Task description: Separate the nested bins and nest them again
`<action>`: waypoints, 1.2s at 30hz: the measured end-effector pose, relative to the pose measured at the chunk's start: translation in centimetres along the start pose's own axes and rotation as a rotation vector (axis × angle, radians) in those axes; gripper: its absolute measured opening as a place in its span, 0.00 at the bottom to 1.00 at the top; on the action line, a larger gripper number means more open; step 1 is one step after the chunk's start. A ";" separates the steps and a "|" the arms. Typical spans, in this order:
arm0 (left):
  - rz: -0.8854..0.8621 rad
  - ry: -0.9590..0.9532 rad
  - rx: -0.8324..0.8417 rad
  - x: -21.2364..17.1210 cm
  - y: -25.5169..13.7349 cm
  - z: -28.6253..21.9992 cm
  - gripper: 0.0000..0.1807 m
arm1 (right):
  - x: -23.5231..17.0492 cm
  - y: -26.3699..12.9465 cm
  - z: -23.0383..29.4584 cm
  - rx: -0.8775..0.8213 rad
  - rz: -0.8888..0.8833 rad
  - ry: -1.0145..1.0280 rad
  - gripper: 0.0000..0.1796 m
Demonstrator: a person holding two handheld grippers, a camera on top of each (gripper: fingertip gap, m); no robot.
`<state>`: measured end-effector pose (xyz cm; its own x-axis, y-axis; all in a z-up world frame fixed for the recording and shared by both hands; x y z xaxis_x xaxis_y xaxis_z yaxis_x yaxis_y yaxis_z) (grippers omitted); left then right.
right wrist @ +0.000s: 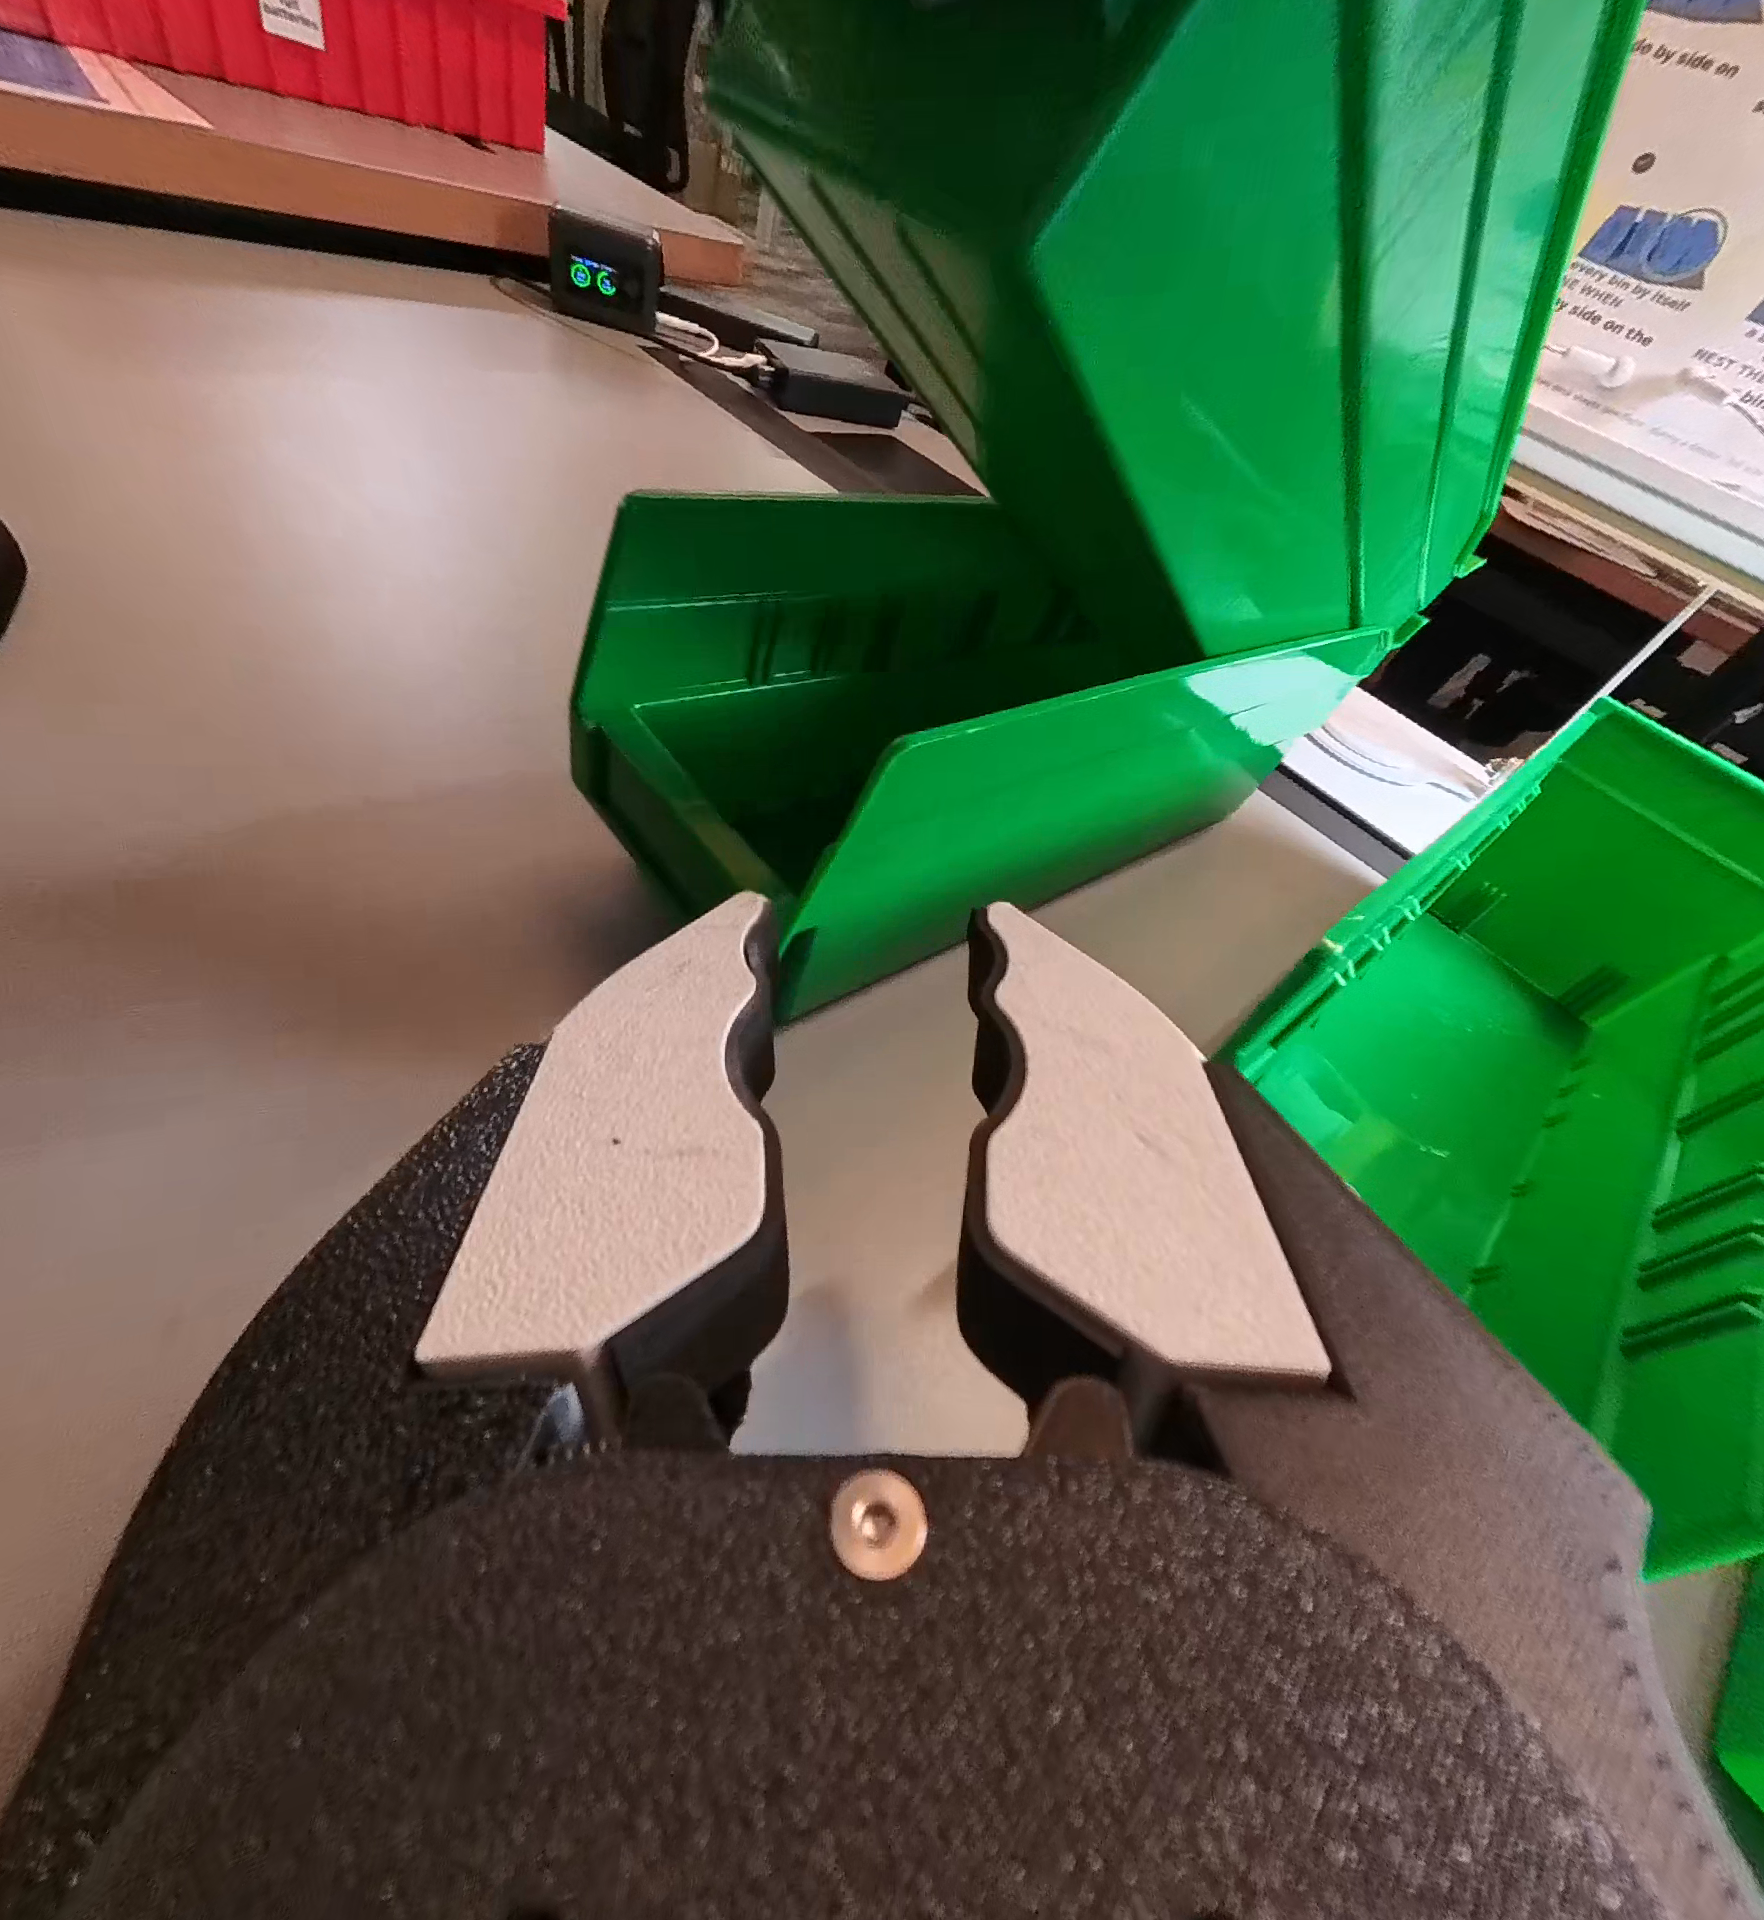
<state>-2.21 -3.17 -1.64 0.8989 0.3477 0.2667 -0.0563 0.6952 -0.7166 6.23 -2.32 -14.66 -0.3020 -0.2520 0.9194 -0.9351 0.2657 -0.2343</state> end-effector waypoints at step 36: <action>0.128 -0.004 -0.215 -2.5 7.2 -4.6 0.20 | 3.7 1.3 -1.2 0.080 -0.082 0.115 0.33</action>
<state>-2.84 -1.95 -10.40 0.8884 0.4276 0.1670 -0.0760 0.4956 -0.8652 4.08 -1.78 -11.19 -0.2050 -0.1606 0.9655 -0.9690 0.1726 -0.1770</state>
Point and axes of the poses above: each gripper's, where its closed fingertips meet, y out along the fingers, x out of its top, z = x × y across the jaws, the point moved 3 cm from there along -y, back along the fingers, and after that the axes turned 3 degrees about -y, right-handed, at the moved point
